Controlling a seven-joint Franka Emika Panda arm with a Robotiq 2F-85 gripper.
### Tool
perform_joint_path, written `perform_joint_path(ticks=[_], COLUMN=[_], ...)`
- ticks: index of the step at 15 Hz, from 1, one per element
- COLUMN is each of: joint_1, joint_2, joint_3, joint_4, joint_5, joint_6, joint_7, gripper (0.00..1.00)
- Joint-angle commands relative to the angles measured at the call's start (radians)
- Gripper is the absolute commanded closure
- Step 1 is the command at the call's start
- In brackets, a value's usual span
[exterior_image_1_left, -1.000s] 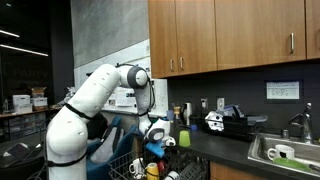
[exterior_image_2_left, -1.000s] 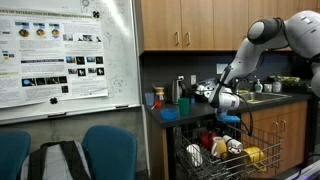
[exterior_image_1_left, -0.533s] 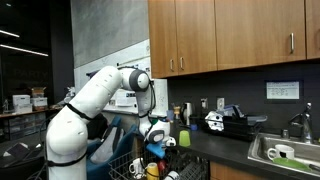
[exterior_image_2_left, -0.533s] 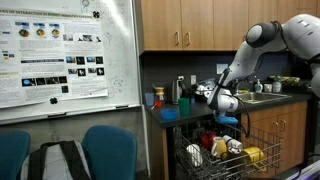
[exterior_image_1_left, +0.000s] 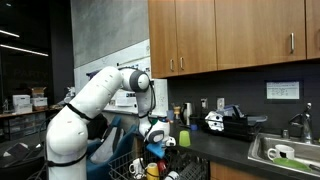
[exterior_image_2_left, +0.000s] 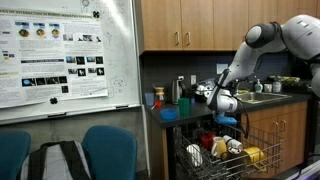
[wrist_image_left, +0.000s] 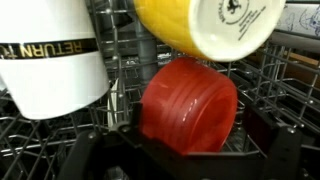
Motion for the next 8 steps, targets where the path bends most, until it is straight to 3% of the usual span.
perform_joint_path(ticks=[1, 8], joint_1=[0.030, 0.062], joint_2=[-0.006, -0.015], joint_3=[-0.032, -0.053], joint_4=[-0.019, -0.049], joint_5=[-0.024, -0.032], joint_6=[-0.001, -0.009], joint_7=[0.055, 0.104], gripper=[0.00, 0.00])
